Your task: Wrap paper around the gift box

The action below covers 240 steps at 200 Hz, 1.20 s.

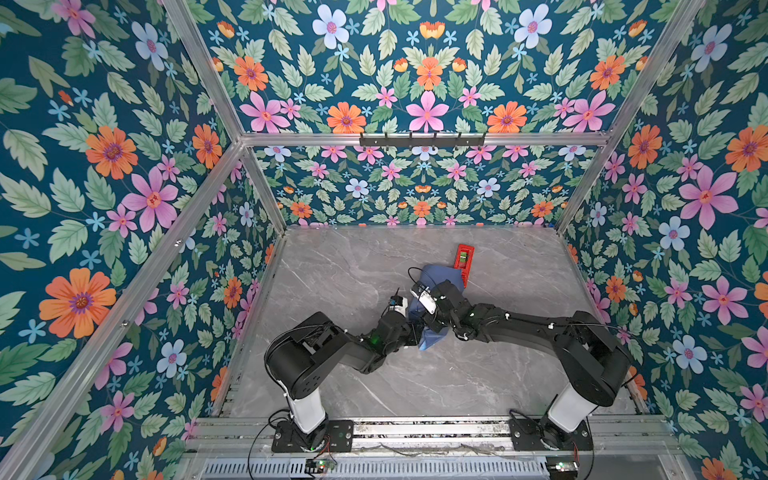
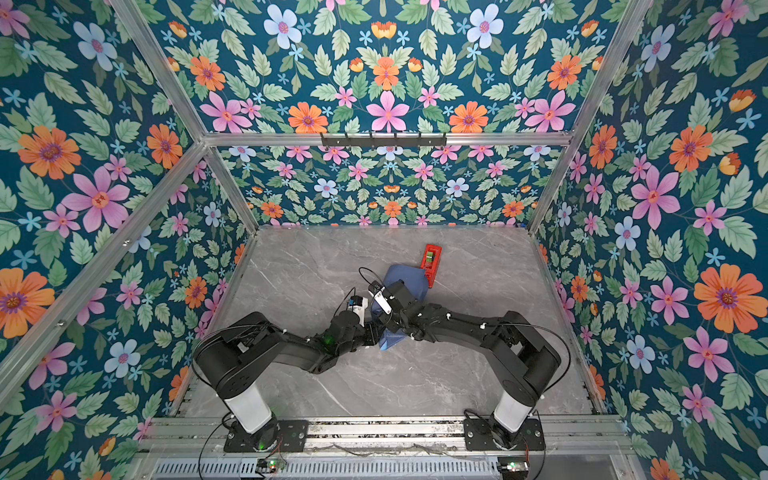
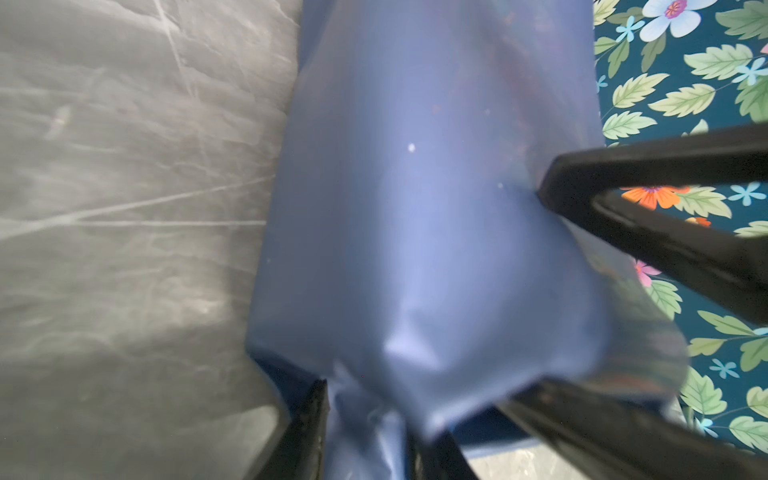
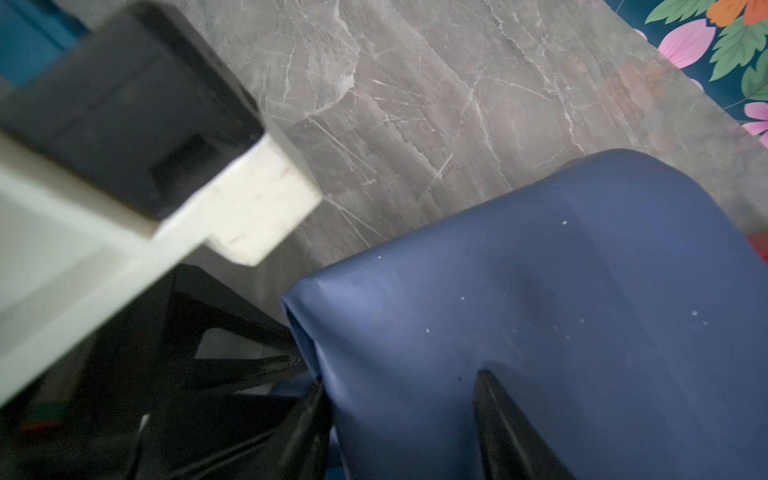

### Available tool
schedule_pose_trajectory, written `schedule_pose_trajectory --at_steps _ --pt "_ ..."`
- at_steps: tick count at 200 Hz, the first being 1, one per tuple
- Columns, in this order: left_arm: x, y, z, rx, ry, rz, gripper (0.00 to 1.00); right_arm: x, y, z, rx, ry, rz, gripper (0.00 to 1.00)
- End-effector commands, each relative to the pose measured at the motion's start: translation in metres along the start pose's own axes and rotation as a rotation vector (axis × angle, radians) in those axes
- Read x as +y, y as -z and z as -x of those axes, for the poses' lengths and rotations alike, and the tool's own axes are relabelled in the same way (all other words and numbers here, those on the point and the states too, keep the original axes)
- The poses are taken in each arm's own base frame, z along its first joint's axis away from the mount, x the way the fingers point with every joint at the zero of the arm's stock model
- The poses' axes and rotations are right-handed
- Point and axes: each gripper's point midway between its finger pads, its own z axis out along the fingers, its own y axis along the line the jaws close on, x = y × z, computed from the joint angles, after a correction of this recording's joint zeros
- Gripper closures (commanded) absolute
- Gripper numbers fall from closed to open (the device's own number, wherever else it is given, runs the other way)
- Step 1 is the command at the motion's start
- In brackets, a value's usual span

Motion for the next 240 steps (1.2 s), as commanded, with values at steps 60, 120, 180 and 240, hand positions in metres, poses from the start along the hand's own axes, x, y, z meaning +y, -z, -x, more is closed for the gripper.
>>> schedule_pose_trajectory --at_steps 60,120,180,240 --pt "-0.013 -0.004 -0.012 0.018 0.035 -0.061 0.74 0.019 0.001 -0.043 0.167 -0.024 0.089 0.46" --pt "-0.010 -0.016 -0.015 0.023 0.038 -0.040 0.73 0.019 0.003 -0.044 0.162 -0.026 0.090 0.46" --pt "-0.008 -0.004 -0.010 0.001 0.031 -0.022 0.67 0.018 0.004 -0.045 0.166 -0.026 0.084 0.46" --pt "-0.004 0.017 -0.008 -0.015 0.016 -0.008 0.56 0.017 0.004 -0.044 0.166 -0.025 0.077 0.46"
